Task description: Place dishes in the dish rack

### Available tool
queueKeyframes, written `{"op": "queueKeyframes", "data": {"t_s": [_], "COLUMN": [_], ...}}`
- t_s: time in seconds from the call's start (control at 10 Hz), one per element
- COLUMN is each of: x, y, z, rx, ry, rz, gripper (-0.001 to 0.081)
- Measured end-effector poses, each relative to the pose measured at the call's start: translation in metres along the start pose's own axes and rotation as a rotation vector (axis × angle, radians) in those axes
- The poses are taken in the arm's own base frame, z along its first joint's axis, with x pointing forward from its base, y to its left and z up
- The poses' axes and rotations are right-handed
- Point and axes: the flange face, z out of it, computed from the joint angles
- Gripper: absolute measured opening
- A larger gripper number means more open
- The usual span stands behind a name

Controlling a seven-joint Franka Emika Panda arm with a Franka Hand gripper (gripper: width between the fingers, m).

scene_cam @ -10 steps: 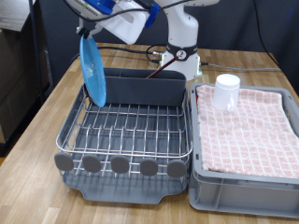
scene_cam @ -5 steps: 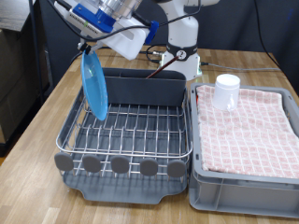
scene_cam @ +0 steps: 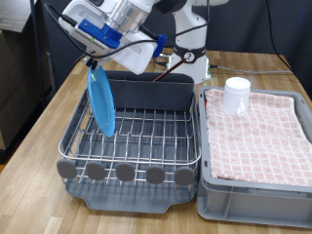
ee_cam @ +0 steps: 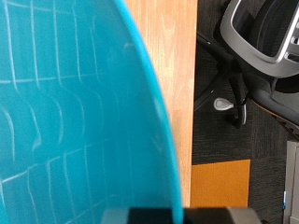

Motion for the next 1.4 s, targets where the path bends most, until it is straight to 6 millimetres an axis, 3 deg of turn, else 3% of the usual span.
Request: {"op": "queueKeyframes", "data": {"t_s": [1.4], "x": [-0.029], "y": [-0.017], "z": [0.020], "rx": [0.041], "ry": [-0.003], "rz": [0.002], "gripper": [0.0018]}}
